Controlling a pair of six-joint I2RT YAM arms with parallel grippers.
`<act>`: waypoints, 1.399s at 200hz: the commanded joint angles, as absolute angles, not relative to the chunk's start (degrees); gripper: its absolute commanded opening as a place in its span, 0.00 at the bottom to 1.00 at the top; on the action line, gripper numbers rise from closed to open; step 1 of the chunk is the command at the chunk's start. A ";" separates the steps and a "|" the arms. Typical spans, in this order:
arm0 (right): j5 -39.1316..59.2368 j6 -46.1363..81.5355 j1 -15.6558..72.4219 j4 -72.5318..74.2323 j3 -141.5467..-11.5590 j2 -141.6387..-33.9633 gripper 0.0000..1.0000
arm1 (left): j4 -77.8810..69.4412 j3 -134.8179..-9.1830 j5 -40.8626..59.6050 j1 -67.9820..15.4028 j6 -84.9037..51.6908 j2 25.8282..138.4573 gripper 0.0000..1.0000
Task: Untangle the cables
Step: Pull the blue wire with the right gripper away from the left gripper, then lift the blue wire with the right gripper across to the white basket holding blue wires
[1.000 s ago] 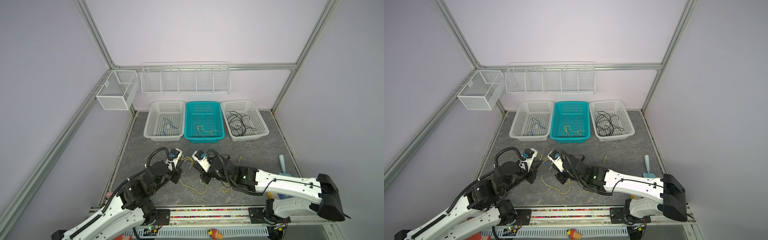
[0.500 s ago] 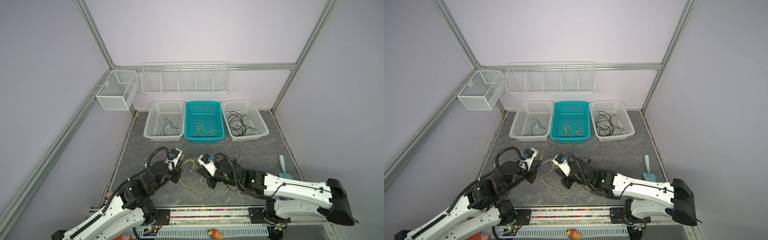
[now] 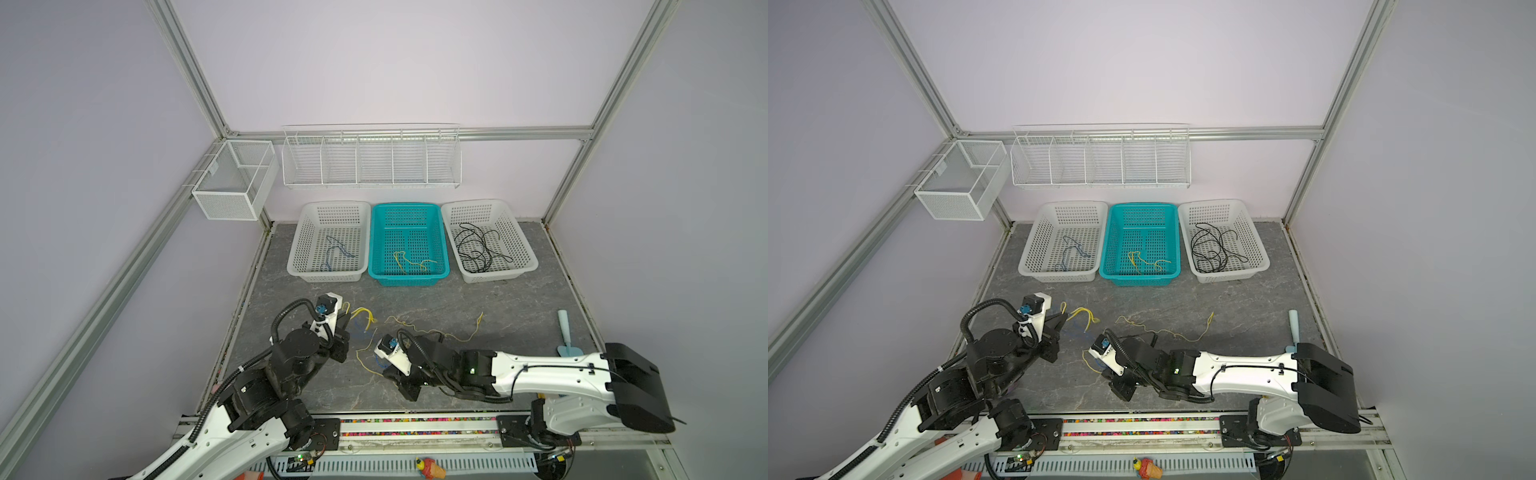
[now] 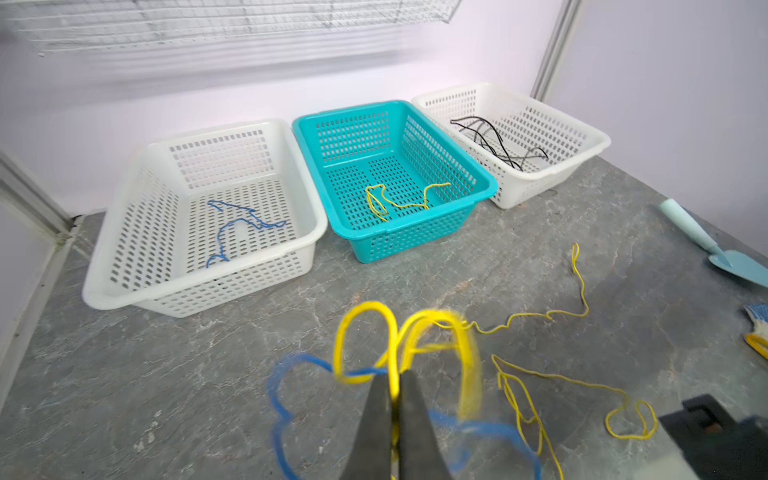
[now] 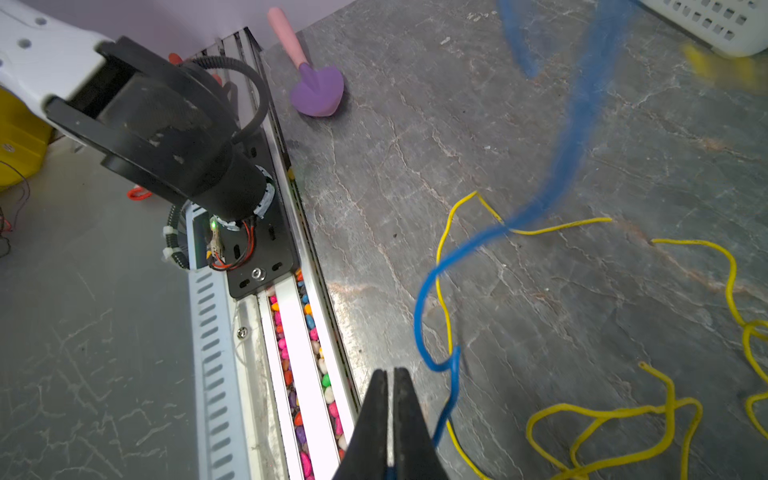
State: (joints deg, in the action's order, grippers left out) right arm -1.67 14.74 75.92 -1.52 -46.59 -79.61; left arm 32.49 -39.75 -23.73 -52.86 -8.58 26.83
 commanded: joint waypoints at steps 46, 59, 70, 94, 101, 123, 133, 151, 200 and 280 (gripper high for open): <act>-9.19 20.05 75.88 -8.15 -39.52 -74.88 0.06 | 30.95 -40.18 -42.98 -52.41 -11.16 14.20 0.00; -9.86 20.79 74.94 -8.71 -38.22 -72.07 0.07 | 31.09 -40.18 -45.79 -52.40 -11.73 11.95 0.00; -9.78 21.18 73.64 -9.95 -37.86 -70.18 0.07 | 31.03 -39.93 -47.78 -52.47 -11.79 10.14 0.00; -8.85 22.00 69.74 -13.00 -37.45 -67.50 0.07 | 32.12 -40.21 -53.25 -52.39 -13.38 6.97 0.00; -8.53 22.53 68.47 -13.78 -37.16 -66.88 0.06 | 32.24 -40.04 -54.43 -52.47 -13.66 5.96 0.00; -7.79 24.06 66.34 -14.72 -36.15 -63.98 0.07 | 31.95 -38.86 -54.19 -52.45 -12.79 4.95 0.00; -5.07 23.87 66.36 -13.70 -36.20 -62.52 0.07 | 32.70 -39.33 -53.49 -52.45 -12.83 6.64 0.00; 0.65 23.00 67.77 -10.67 -37.73 -60.59 0.07 | 34.01 -40.67 -50.87 -52.46 -12.70 12.80 0.00; -7.10 18.43 73.05 -10.90 -47.71 -58.22 0.07 | 36.54 -42.98 -44.83 -52.12 -13.79 22.54 0.00; -25.63 20.75 54.93 -18.79 -56.87 -56.50 0.06 | 36.71 -43.13 -40.96 -52.12 -13.14 22.41 0.00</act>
State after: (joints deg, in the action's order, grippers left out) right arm -22.96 18.37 62.94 -14.68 -56.47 -58.24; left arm 35.48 -41.39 -41.01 -52.40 -13.06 22.72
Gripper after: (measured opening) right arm 0.065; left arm 0.048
